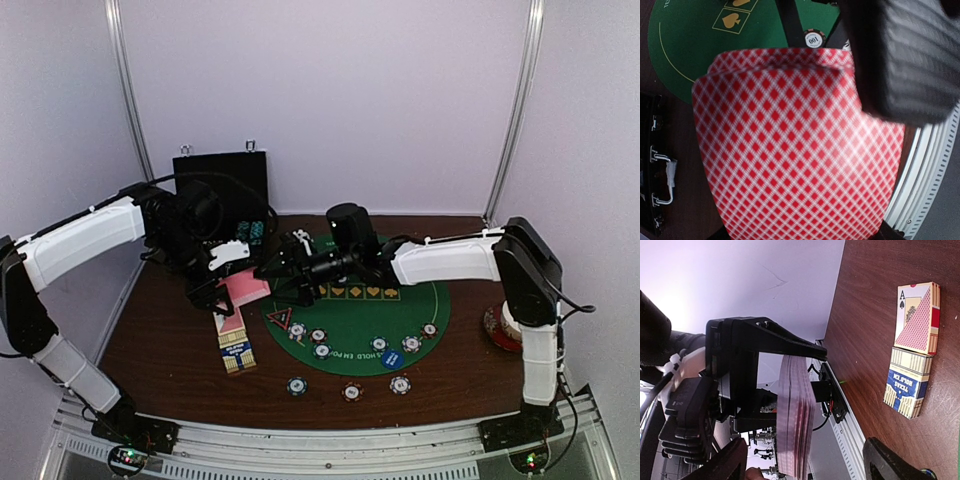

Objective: Distribute texas hold em gaming equipment
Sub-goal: Pass from the left arm to the right, then pass from the right arm to the left, then pass from the left arm to the right, then pass from the right arm to the left

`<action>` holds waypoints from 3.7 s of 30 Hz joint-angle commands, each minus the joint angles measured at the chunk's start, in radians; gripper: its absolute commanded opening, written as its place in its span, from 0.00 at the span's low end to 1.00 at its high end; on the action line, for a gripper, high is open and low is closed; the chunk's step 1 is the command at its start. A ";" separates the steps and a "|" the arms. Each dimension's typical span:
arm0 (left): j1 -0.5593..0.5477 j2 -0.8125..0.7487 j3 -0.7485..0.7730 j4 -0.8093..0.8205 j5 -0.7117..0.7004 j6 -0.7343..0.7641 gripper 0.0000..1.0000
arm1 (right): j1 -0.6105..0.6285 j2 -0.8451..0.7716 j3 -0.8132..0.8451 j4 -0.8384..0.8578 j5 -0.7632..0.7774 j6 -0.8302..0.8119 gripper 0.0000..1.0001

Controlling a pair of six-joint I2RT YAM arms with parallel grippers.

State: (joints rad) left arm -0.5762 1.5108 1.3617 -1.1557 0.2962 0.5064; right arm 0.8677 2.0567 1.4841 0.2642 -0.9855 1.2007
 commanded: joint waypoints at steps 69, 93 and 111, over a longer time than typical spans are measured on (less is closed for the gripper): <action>-0.033 0.089 0.046 0.167 0.015 0.114 0.51 | 0.020 0.128 0.127 0.170 -0.039 0.169 0.16; -0.037 0.134 0.108 0.164 0.035 0.059 0.81 | 0.027 0.123 0.143 0.159 -0.053 0.150 0.00; -0.032 0.106 0.044 0.142 0.034 0.067 0.54 | 0.027 0.109 0.113 0.217 -0.044 0.165 0.00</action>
State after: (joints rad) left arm -0.6086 1.6424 1.4330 -1.0122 0.3363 0.5617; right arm 0.8906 2.1998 1.5921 0.3988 -1.0248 1.3640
